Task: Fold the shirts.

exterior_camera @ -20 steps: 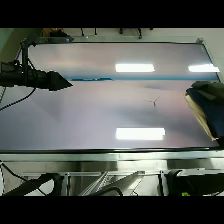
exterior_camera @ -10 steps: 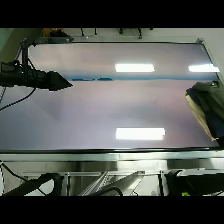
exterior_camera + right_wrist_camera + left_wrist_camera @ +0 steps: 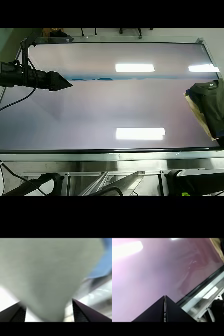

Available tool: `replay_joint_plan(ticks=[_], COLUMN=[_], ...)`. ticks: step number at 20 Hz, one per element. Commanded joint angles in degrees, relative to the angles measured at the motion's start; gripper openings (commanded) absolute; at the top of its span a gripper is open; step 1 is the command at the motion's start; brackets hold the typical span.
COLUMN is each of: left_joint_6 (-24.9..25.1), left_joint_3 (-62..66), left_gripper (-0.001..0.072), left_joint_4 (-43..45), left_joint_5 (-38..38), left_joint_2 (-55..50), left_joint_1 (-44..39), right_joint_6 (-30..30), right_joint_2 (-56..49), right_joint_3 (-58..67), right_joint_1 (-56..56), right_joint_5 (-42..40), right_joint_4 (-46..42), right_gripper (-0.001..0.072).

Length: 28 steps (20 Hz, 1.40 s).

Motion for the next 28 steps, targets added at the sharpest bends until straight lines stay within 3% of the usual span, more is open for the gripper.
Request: replay_joint_plan(ticks=[1, 2, 3, 5, 7, 11, 14, 16, 17, 19, 24, 28], left_joint_6=[0.0, 0.0, 0.0, 0.0, 0.0, -0.1, -0.1, -0.1, -0.1, -0.1, 1.4, 2.2], left_joint_3=[0.0, 0.0, 0.0, 0.0, 0.0, 0.0, 0.0, 0.0, 0.0, -1.1, -21.5, -44.0], left_gripper=[0.0016, 0.0016, 0.0016, 0.0016, 0.0015, 0.0016, 0.0016, 0.0016, 0.0016, 0.0016, 0.0016, 0.0016], left_joint_4=[0.0, 0.0, 0.0, 0.0, -0.1, -0.1, -0.1, -0.4, -2.0, -6.7, -8.5, -8.6], left_joint_5=[-0.2, -0.7, -1.3, -2.9, -4.2, -7.1, -7.5, -6.5, -6.1, -4.9, 5.9, 16.5], left_joint_2=[0.0, 0.0, 0.0, 0.0, 0.0, 0.1, 0.1, 0.1, 0.1, 1.3, 15.4, 29.4], left_joint_1=[0.0, 0.0, 0.0, 0.0, 0.0, 0.0, 0.0, 0.0, 0.0, 0.0, -3.8, -12.3], right_joint_6=[2.9, 3.3, 3.9, 5.1, 7.4, 9.5, 6.7, 3.4, 1.3, -0.2, -2.3, -5.3], right_joint_2=[0.2, 0.5, 0.9, 1.5, 2.1, 4.6, 5.7, 7.0, 8.3, 11.7, 22.1, 38.9], right_joint_3=[3.3, 5.3, 7.3, 11.1, 13.0, 13.1, 13.2, 13.2, 13.2, 13.1, 6.2, -23.8], right_joint_1=[0.0, 0.0, 0.0, 0.0, 0.0, 0.0, 0.0, 1.9, 3.5, 8.6, 29.9, 56.1], right_joint_5=[0.2, 0.2, 0.2, 0.2, 0.2, 0.2, 0.1, 0.1, 0.1, -0.7, -6.2, -26.1], right_joint_4=[11.6, 14.9, 17.2, 22.6, 29.5, 24.1, 28.6, 32.5, 31.9, 26.8, 12.7, 12.8], right_gripper=[0.0594, 0.0456, 0.0407, 0.0461, 0.0463, 0.0463, 0.0452, 0.0295, 0.0265, 0.0016, 0.0019, 0.0019])
